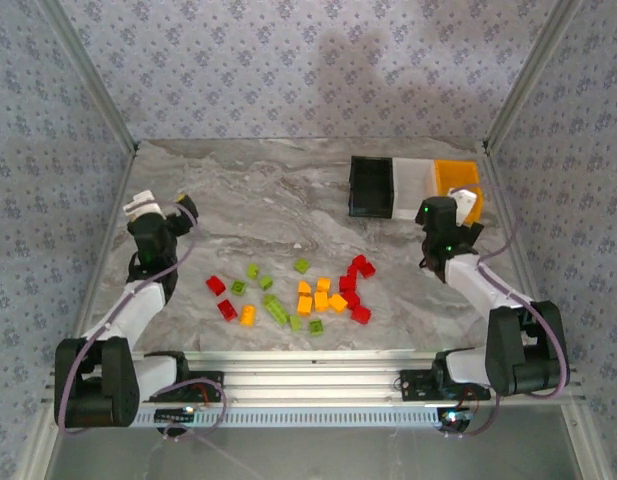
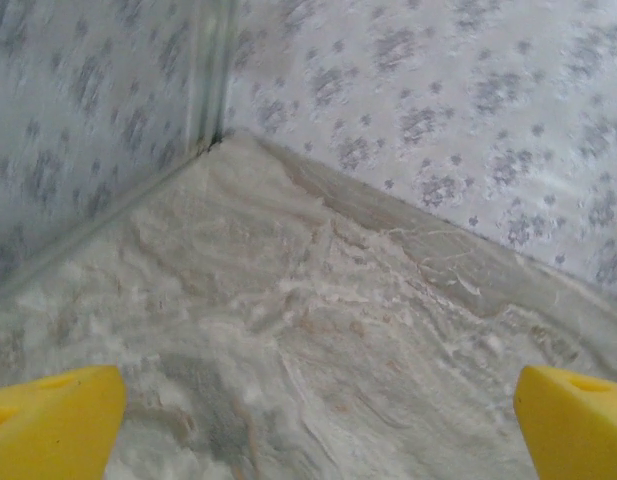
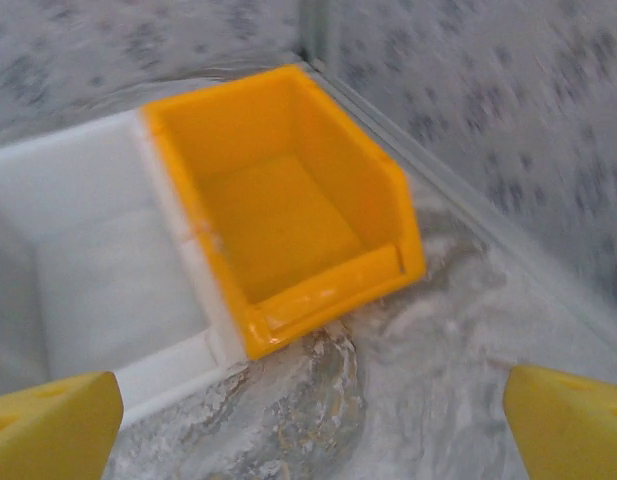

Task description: Sort the legos into containers by color

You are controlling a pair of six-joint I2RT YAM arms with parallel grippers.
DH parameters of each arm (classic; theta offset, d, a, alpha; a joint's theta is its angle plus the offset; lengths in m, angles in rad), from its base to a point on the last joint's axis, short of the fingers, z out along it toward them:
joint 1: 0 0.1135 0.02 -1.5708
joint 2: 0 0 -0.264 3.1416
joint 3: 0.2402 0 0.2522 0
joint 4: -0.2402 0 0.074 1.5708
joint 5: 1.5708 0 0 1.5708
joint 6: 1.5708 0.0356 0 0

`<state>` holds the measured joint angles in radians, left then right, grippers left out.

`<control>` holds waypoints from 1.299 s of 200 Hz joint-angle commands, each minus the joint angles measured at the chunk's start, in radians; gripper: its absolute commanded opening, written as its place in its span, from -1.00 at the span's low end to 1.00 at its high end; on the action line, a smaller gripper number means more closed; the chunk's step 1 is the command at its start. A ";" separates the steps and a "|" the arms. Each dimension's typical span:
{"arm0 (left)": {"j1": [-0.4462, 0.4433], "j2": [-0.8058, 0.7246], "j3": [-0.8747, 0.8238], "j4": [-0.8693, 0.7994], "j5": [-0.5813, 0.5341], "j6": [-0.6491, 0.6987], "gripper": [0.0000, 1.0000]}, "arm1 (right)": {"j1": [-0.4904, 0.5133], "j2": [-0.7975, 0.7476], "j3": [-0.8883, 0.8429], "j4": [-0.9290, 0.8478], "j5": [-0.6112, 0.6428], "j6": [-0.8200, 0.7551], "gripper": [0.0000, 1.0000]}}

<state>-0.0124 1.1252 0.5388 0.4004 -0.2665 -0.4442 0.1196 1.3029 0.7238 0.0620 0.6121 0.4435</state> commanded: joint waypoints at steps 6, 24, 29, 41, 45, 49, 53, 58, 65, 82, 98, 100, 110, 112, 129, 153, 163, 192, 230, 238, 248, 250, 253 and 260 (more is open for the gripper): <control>0.038 -0.043 0.102 -0.343 -0.049 -0.470 0.99 | -0.101 -0.003 0.058 -0.179 -0.140 0.241 1.00; 0.043 -0.056 0.067 -0.271 0.051 -0.508 1.00 | -0.107 0.028 0.096 -0.136 -0.278 0.087 1.00; 0.042 -0.061 0.060 -0.255 0.084 -0.511 0.99 | -0.108 0.051 0.130 -0.168 -0.292 0.070 1.00; 0.041 -0.065 0.063 -0.249 0.175 -0.496 1.00 | -0.112 0.120 0.216 -0.254 -0.337 0.054 1.00; 0.041 -0.062 0.073 -0.269 0.200 -0.495 1.00 | -0.118 0.148 0.241 -0.274 -0.359 0.047 1.00; 0.037 -0.061 0.082 -0.292 0.216 -0.494 0.99 | -0.122 0.174 0.265 -0.290 -0.375 0.038 1.00; 0.033 -0.058 0.096 -0.314 0.233 -0.489 0.99 | -0.128 0.201 0.291 -0.300 -0.387 0.027 1.00; 0.026 -0.054 0.109 -0.343 0.253 -0.480 0.99 | -0.133 0.233 0.323 -0.323 -0.396 0.020 1.00; 0.015 -0.049 0.127 -0.382 0.269 -0.469 0.98 | -0.136 0.280 0.369 -0.353 -0.408 0.008 1.00; -0.013 -0.048 0.142 -0.413 0.307 -0.444 0.88 | -0.146 0.378 0.458 -0.388 -0.427 -0.023 0.99; -0.043 -0.067 0.129 -0.420 0.314 -0.434 0.85 | -0.154 0.468 0.566 -0.425 -0.449 -0.034 0.91; -0.047 -0.069 0.128 -0.422 0.314 -0.432 0.85 | -0.155 0.480 0.577 -0.431 -0.452 -0.033 0.90; -0.061 -0.085 0.115 -0.420 0.321 -0.427 0.84 | -0.160 0.535 0.627 -0.455 -0.471 -0.044 0.82; -0.065 -0.086 0.112 -0.421 0.322 -0.426 0.84 | -0.161 0.546 0.638 -0.459 -0.469 -0.045 0.82; -0.084 -0.112 0.098 -0.428 0.336 -0.421 0.83 | -0.166 0.616 0.706 -0.487 -0.462 -0.058 0.77; -0.106 -0.148 0.079 -0.443 0.354 -0.410 0.83 | -0.174 0.699 0.801 -0.526 -0.472 -0.088 0.60; -0.116 -0.163 0.074 -0.456 0.357 -0.407 0.82 | -0.173 0.730 0.835 -0.550 -0.479 -0.098 0.49; -0.125 -0.210 0.061 -0.498 0.361 -0.400 0.82 | -0.175 0.768 0.882 -0.553 -0.492 -0.119 0.07; -0.139 -0.273 0.041 -0.512 0.368 -0.413 0.82 | -0.124 0.749 0.864 -0.530 -0.526 -0.113 -0.66; -0.141 -0.284 0.040 -0.523 0.368 -0.417 0.83 | -0.099 0.740 0.854 -0.526 -0.521 -0.105 -0.81; -0.144 -0.301 0.035 -0.537 0.369 -0.424 0.82 | -0.059 0.726 0.839 -0.523 -0.508 -0.086 -0.99; -0.146 -0.304 0.036 -0.540 0.371 -0.425 0.83 | -0.051 0.723 0.836 -0.522 -0.504 -0.082 -1.00; -0.146 -0.310 0.034 -0.545 0.371 -0.426 0.82 | -0.037 0.718 0.830 -0.518 -0.500 -0.076 -1.00; -0.149 -0.324 0.031 -0.556 0.369 -0.430 0.83 | -0.001 0.707 0.815 -0.510 -0.487 -0.055 -1.00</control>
<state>-0.1513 0.8490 0.5793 -0.1104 0.0868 -0.8658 0.0067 2.0552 1.5677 -0.4446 0.1337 0.3428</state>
